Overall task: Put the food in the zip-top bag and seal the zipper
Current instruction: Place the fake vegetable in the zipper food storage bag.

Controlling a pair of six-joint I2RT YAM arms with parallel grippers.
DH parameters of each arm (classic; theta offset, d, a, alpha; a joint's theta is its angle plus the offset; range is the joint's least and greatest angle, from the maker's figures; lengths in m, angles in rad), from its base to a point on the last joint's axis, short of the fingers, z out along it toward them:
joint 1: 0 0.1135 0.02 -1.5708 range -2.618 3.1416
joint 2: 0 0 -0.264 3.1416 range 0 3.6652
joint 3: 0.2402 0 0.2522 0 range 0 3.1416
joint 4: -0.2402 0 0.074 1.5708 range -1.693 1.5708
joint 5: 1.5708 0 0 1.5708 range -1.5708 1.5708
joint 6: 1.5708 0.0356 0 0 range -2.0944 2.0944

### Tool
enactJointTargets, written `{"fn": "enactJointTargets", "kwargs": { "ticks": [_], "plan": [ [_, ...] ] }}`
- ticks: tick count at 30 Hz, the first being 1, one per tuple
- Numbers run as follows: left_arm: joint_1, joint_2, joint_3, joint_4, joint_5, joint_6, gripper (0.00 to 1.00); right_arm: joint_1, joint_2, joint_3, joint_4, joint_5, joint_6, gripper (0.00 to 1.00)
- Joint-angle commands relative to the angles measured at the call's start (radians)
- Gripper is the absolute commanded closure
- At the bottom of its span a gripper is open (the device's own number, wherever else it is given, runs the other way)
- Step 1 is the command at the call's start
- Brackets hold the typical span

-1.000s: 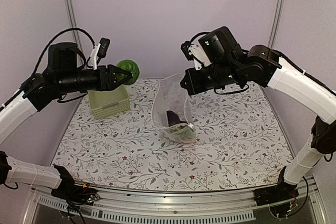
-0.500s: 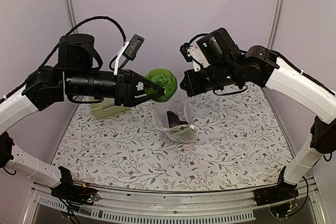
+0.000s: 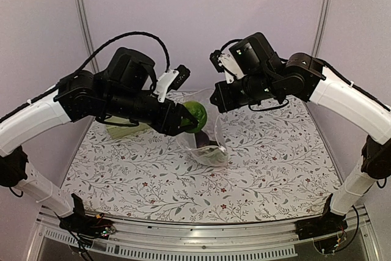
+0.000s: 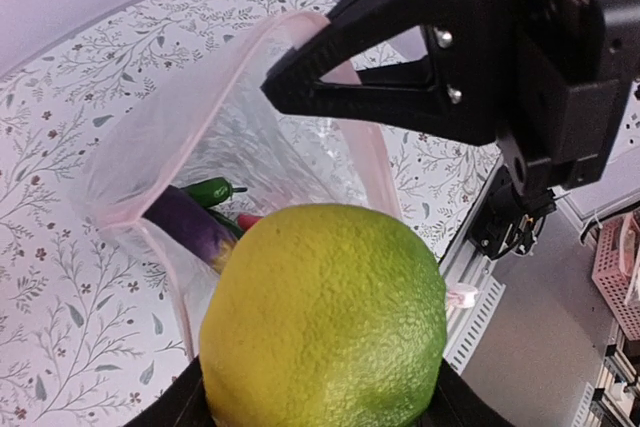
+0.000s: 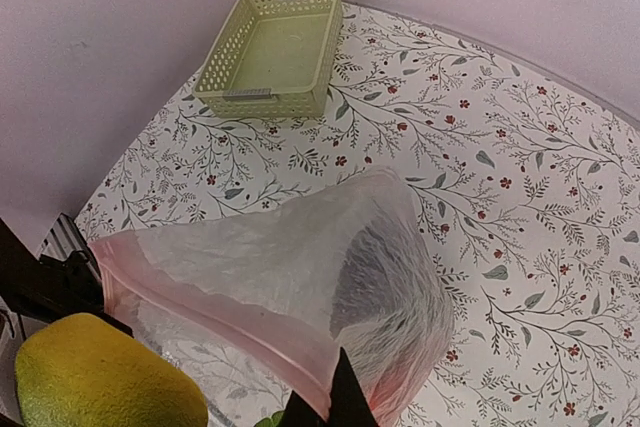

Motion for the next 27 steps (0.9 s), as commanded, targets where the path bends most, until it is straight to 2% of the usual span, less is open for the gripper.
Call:
{"fn": "enactJointTargets", "kwargs": {
  "ticks": [1,7,11,15,21,27],
  "plan": [
    [0.011,0.022,0.058,-0.119,-0.128,-0.031,0.45,0.005,-0.027,0.020,-0.006,0.008,0.000,1.00],
    [0.018,0.050,0.067,-0.124,-0.106,-0.047,0.39,0.005,-0.026,0.022,-0.006,0.003,-0.002,1.00],
    [0.018,0.069,0.079,-0.123,-0.091,-0.047,0.19,0.005,-0.027,0.022,-0.005,0.000,-0.002,1.00],
    [0.018,0.083,0.099,-0.126,-0.084,-0.038,0.11,0.005,-0.028,0.021,-0.006,-0.002,-0.003,1.00],
    [0.019,0.057,0.124,-0.112,-0.042,-0.022,0.08,0.005,-0.030,0.018,-0.006,0.014,-0.004,1.00],
    [0.059,-0.099,0.095,-0.019,0.039,-0.033,0.05,0.004,-0.029,0.017,-0.008,0.006,-0.006,1.00]
  ]
}}
